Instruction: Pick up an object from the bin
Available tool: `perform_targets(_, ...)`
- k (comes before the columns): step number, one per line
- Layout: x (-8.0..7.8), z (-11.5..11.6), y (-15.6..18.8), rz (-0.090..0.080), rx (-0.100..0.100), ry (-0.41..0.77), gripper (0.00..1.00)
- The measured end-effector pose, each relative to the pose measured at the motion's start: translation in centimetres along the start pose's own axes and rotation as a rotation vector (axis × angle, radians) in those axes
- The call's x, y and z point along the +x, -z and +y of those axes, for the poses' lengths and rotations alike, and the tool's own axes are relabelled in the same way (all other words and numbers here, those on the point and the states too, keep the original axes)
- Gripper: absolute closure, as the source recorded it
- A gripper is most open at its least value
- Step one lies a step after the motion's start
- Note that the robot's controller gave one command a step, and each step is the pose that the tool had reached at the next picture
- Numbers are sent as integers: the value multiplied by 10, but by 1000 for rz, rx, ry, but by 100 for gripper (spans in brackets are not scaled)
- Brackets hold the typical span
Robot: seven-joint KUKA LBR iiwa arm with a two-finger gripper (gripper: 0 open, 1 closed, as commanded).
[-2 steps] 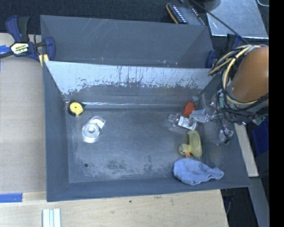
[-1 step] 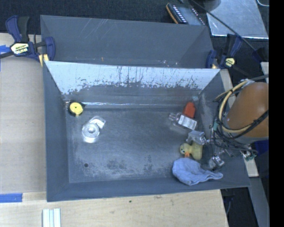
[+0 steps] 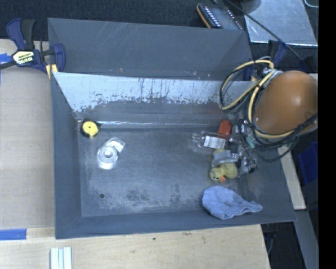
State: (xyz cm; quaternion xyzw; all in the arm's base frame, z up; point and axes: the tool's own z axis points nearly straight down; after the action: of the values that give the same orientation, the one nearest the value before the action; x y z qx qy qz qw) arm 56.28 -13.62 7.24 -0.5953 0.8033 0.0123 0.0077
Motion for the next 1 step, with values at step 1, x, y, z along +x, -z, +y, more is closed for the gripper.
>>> perform_targets(1, -4, -9, 0, -2, 0, 73, 100)
